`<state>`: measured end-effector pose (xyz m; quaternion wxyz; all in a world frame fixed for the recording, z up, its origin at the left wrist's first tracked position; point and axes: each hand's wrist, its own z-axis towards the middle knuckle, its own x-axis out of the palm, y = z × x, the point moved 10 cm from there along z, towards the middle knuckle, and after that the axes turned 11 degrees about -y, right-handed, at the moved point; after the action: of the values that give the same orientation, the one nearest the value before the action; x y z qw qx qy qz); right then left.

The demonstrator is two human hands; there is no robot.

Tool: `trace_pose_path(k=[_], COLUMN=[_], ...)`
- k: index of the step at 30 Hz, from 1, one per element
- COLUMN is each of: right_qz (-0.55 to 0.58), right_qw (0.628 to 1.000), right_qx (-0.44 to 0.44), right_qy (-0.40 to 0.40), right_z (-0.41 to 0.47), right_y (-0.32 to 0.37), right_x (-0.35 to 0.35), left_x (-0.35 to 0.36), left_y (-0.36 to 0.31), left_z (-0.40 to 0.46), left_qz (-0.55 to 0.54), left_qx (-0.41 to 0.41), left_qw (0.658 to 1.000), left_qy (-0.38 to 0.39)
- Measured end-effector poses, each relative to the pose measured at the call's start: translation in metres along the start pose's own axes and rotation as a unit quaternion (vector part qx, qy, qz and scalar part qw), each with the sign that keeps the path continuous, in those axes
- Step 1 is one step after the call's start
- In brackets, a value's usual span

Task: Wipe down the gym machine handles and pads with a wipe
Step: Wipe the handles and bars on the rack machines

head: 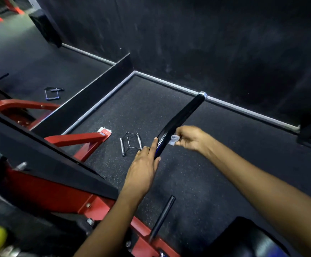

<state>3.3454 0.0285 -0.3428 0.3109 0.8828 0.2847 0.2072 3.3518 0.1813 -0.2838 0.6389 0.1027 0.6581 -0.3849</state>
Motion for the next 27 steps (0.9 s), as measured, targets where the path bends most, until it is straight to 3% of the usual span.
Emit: trace_pose_path(k=[6, 11, 13, 15, 18, 20, 22, 25, 26, 27], right_qz=[0.04, -0.051, -0.057, 0.007, -0.042, -0.138, -0.242, -0.306, -0.337, -0.331], right_qw=[0.99, 0.998, 0.998, 0.992, 0.958, 0.932, 0.898, 0.834, 0.807, 0.807], right_qx=[-0.072, 0.001, -0.023, -0.072, -0.165, -0.224, -0.29, -0.445, -0.475, -0.475], right_qy=[-0.115, 0.019, -0.018, -0.106, -0.232, -0.248, -0.224, -0.114, -0.097, -0.118], right_z=[0.006, -0.028, -0.023, -0.005, 0.011, 0.006, -0.016, -0.07, -0.075, -0.07], right_y=[0.043, -0.011, 0.01, 0.048, 0.085, 0.081, 0.057, 0.015, 0.007, 0.011], right_x=[-0.03, 0.005, -0.008, -0.035, -0.063, -0.052, -0.031, 0.004, 0.004, -0.005], left_x=[-0.002, -0.003, -0.005, -0.006, -0.006, -0.005, -0.003, 0.0, 0.0, -0.001], left_y=[0.012, 0.029, 0.032, 0.035, 0.037, 0.039, 0.042, 0.046, 0.045, 0.044], left_z=[-0.022, -0.045, -0.051, -0.056, -0.059, -0.06, -0.061, -0.062, -0.063, -0.065], left_qz=[0.003, 0.015, 0.013, 0.008, 0.006, 0.006, 0.01, 0.016, 0.016, 0.013], left_qx=[-0.012, -0.025, -0.023, -0.026, -0.027, -0.031, -0.034, -0.038, -0.038, -0.04], left_qw=[1.0, 0.999, 1.0, 1.0, 1.0, 0.999, 0.999, 0.999, 0.999, 0.999], left_qy=[0.004, 0.019, 0.012, 0.005, -0.001, -0.001, 0.004, 0.014, 0.016, 0.016])
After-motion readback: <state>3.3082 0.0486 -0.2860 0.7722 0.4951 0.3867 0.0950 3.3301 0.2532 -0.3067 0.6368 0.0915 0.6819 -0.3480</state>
